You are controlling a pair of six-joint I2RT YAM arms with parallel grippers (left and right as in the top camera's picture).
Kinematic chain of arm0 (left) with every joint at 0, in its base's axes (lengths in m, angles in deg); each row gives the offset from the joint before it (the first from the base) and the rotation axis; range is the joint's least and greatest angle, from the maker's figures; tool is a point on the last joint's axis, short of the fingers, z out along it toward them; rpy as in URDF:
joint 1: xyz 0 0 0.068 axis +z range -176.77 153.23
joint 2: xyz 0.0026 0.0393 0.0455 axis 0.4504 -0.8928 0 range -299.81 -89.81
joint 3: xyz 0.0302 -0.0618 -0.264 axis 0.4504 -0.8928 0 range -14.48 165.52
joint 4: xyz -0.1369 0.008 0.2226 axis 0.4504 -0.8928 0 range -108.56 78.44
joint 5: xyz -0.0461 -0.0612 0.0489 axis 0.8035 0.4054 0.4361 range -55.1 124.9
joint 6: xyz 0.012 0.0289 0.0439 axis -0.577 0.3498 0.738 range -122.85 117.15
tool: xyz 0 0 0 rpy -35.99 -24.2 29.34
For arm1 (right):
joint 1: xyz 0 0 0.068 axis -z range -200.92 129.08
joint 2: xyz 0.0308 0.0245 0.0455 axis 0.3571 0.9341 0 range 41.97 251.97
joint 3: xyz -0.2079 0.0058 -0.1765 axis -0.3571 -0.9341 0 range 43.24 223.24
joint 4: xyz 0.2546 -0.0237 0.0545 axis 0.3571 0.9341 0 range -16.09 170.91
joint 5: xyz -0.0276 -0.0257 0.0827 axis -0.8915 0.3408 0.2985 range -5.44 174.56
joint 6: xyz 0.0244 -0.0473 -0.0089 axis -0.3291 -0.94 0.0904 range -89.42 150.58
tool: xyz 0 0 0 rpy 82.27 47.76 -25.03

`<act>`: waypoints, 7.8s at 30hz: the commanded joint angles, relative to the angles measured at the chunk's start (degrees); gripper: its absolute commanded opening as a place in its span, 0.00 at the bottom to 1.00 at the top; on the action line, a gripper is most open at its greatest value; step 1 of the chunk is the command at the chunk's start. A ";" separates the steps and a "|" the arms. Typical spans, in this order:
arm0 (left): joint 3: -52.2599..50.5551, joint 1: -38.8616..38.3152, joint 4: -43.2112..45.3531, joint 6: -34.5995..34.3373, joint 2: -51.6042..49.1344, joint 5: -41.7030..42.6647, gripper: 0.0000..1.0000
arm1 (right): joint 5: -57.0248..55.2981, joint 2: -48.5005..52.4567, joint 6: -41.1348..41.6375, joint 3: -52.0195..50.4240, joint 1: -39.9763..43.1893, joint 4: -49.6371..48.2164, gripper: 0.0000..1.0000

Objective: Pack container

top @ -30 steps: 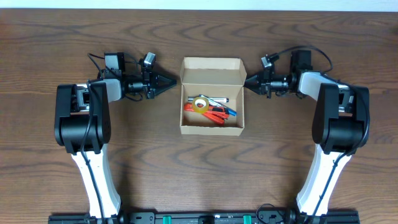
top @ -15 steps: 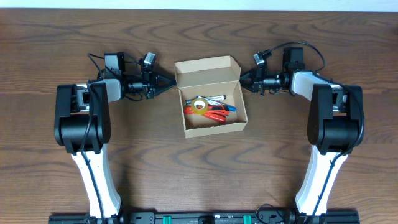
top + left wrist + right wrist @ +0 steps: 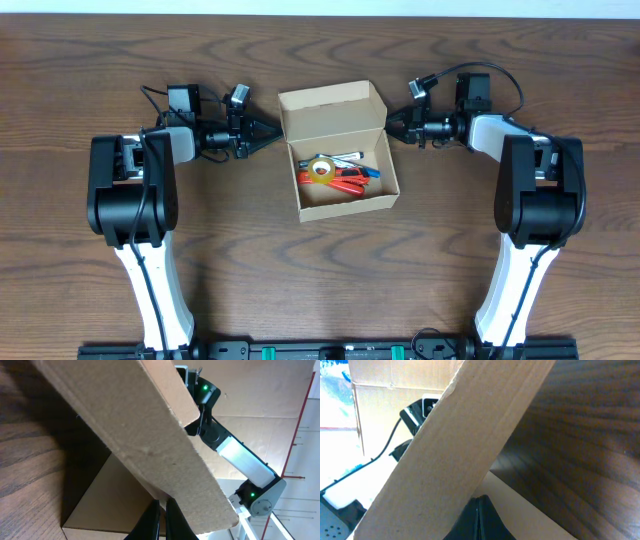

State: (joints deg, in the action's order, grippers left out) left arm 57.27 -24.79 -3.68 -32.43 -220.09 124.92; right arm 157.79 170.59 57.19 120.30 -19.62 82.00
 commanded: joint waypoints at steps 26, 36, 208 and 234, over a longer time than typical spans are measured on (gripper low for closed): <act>-0.44 0.02 1.22 -0.55 1.84 0.66 0.06 | 2.14 -7.34 0.57 -0.24 -0.50 -2.29 0.01; -0.44 -0.90 4.46 -1.86 9.79 -0.81 0.06 | 1.99 -10.08 0.55 -0.24 -0.83 -2.14 0.01; -11.89 16.81 -56.13 43.95 80.81 -60.50 0.95 | -65.90 -76.54 -33.73 -25.94 7.63 36.89 0.75; -20.85 -9.57 -59.67 32.22 93.29 -97.31 0.95 | -65.90 -82.64 -30.23 -34.14 7.63 35.52 0.66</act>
State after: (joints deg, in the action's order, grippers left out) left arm 38.05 -31.55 -63.55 4.02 -127.02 34.54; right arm 92.09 88.32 26.02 87.30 -12.41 117.65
